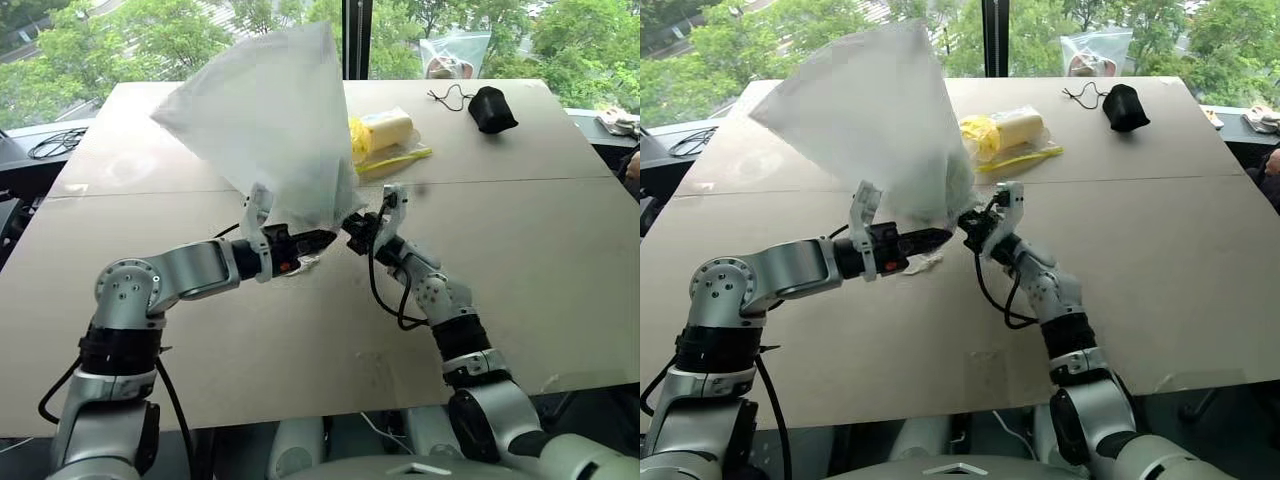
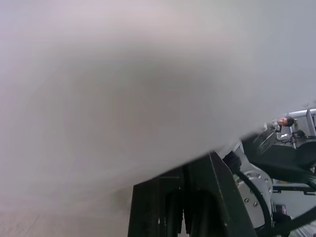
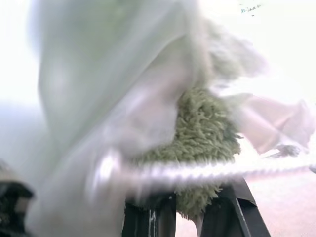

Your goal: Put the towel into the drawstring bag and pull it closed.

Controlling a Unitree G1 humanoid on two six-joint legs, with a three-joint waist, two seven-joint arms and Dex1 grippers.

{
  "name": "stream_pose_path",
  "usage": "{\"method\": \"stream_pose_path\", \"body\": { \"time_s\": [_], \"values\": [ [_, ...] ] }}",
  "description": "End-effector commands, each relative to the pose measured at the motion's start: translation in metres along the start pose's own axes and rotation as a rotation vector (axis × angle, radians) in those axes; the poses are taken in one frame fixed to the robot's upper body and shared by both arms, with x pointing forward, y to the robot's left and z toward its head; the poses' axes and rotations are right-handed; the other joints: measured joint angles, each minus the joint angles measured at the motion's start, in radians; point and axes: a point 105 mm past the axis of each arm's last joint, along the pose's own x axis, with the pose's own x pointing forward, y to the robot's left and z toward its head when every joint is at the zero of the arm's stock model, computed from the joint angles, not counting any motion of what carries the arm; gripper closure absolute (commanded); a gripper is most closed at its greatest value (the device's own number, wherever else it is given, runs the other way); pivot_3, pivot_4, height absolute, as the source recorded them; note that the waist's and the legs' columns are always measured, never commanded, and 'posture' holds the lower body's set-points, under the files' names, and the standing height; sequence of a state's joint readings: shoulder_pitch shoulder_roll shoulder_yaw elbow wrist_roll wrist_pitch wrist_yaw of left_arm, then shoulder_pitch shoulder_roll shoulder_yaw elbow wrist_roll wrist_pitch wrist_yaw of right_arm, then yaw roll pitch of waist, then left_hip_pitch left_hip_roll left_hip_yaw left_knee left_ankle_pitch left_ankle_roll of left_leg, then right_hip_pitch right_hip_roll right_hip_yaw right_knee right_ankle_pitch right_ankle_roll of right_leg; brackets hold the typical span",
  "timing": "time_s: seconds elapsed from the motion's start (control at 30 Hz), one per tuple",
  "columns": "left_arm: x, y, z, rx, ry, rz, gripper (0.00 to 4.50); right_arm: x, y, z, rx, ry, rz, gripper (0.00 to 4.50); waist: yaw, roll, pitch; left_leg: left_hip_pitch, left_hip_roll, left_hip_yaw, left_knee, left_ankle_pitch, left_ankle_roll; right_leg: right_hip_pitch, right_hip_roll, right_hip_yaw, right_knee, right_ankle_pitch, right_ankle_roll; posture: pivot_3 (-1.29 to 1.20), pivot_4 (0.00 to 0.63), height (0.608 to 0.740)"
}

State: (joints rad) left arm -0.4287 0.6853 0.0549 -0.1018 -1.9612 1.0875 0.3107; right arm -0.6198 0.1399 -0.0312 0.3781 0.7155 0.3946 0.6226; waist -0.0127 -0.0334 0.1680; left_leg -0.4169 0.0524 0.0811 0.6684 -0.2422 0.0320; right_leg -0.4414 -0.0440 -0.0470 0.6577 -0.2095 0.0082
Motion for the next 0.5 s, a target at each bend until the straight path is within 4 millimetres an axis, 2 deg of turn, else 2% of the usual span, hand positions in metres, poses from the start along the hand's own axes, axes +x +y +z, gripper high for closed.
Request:
{"method": "stream_pose_path", "body": {
  "time_s": [0.03,0.23,0.3,0.37,0.47,0.5],
  "values": [
    [-0.003,-0.020,-0.007,0.056,0.016,-0.096,4.50,0.031,0.046,0.019,0.097,-0.099,0.205,4.47,0.000,0.000,0.000,0.000,0.000,0.000,0.000,0.000,0.000,0.000,0.000,0.000,0.000,0.000,0.000,0.00,0.150,0.740],
    [0.002,-0.038,-0.013,0.081,0.020,-0.186,4.50,0.028,0.049,0.011,0.097,-0.022,0.231,4.47,-0.001,0.000,0.000,0.001,0.000,0.000,0.000,-0.001,0.002,0.000,0.000,0.000,0.001,0.000,0.000,0.00,0.150,0.740],
    [0.002,-0.039,-0.011,0.082,0.009,-0.185,4.50,0.026,0.047,0.000,-0.004,0.059,0.204,4.47,-0.002,0.000,0.000,0.001,0.000,0.000,0.000,-0.001,0.002,0.000,0.000,0.000,0.001,0.000,0.000,0.00,0.150,0.740],
    [0.001,-0.037,-0.001,0.067,-0.038,-0.169,4.50,0.016,0.042,-0.010,-0.078,0.141,0.178,4.47,-0.001,0.000,0.000,0.001,0.000,0.000,0.000,-0.001,0.003,0.000,0.001,0.001,0.001,0.000,0.000,0.00,0.150,0.740],
    [-0.003,-0.029,0.021,0.036,-0.118,-0.109,4.50,-0.007,0.032,-0.010,-0.214,0.201,0.120,4.47,0.007,0.000,0.000,0.000,0.000,0.000,0.000,-0.001,0.002,0.000,0.000,0.000,0.001,0.000,0.000,0.00,0.150,0.740],
    [-0.005,-0.026,0.028,0.026,-0.140,-0.089,4.50,-0.018,0.029,-0.005,-0.242,0.217,0.092,4.09,0.011,0.000,0.000,0.000,0.000,0.000,0.000,-0.001,0.002,0.000,0.000,-0.001,0.001,0.000,0.000,0.00,0.150,0.740]
  ]
}}
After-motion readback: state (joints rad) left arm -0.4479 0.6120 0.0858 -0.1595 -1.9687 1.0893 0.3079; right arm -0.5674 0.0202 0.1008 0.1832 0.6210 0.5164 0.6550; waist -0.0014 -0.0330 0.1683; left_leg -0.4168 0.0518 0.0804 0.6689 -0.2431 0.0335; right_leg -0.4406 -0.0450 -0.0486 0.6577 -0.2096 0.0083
